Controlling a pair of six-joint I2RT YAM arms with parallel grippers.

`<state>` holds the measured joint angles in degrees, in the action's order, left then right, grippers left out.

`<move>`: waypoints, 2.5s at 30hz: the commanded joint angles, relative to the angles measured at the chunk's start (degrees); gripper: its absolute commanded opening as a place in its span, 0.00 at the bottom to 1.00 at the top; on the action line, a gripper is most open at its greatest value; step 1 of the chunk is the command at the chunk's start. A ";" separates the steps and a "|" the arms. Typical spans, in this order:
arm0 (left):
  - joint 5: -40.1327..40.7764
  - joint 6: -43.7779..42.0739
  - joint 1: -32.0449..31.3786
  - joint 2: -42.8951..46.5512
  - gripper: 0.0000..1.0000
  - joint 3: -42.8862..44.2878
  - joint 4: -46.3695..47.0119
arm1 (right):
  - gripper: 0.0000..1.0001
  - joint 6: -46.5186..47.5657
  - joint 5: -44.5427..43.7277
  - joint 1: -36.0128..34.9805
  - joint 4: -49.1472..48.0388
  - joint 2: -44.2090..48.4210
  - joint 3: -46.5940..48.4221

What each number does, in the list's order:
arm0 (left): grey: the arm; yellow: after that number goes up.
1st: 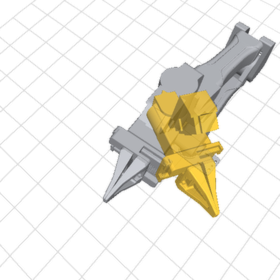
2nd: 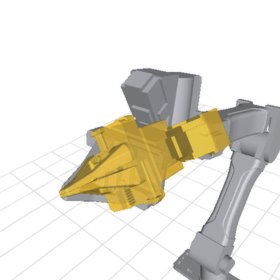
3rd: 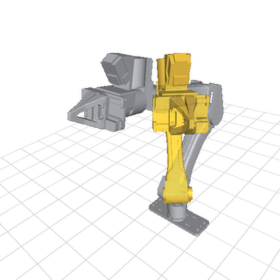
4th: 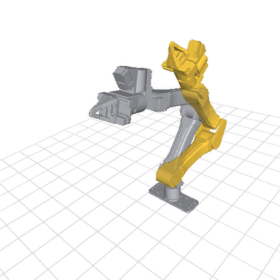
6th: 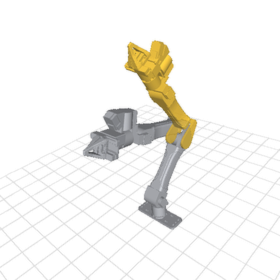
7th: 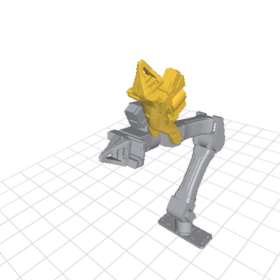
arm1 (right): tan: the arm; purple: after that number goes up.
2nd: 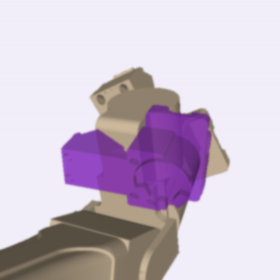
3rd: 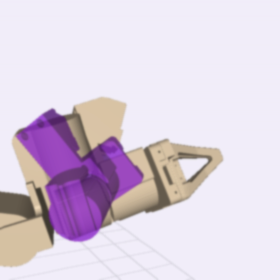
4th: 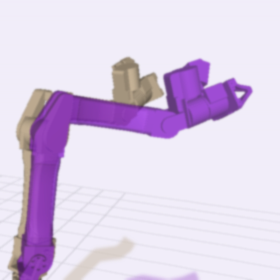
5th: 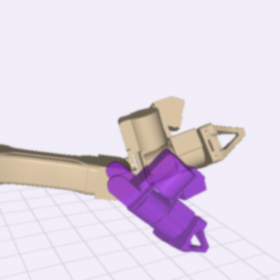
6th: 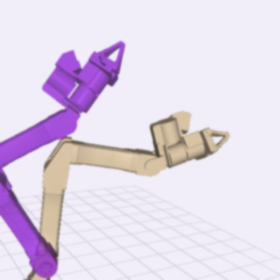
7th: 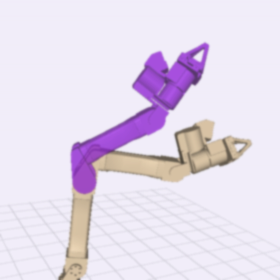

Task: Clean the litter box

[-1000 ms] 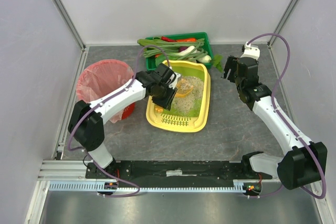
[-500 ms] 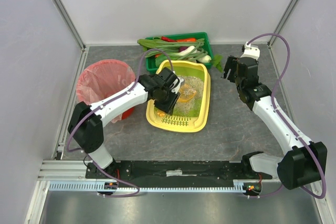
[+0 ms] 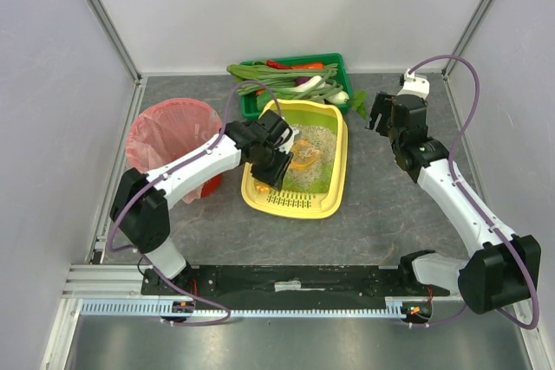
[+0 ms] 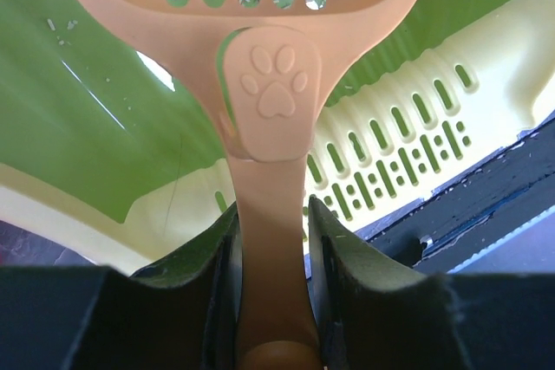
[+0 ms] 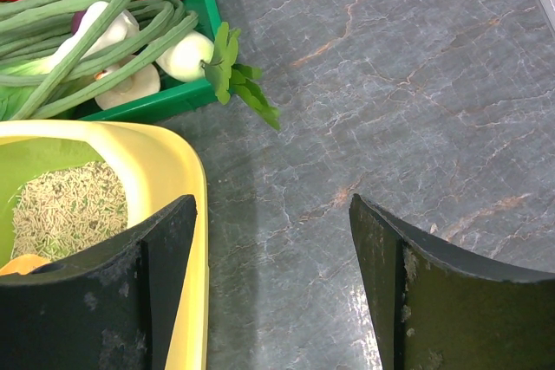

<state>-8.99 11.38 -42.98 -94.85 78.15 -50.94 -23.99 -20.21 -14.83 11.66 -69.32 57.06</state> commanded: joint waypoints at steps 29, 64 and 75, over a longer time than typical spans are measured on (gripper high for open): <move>-2.09 1.47 -1.30 1.16 0.02 7.98 -10.84 | 0.80 -0.53 2.54 0.24 -2.08 -2.66 3.06; 4.23 -0.38 -4.92 -2.09 0.02 10.71 -13.30 | 0.80 0.26 4.56 0.07 -2.35 -4.95 4.29; -2.58 0.66 1.42 -0.79 0.02 10.37 -11.22 | 0.80 0.17 4.74 0.15 -2.69 -4.33 4.29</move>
<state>-6.48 11.49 -45.50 -98.10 88.86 -64.97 -23.81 -16.08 -14.83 11.16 -74.00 59.20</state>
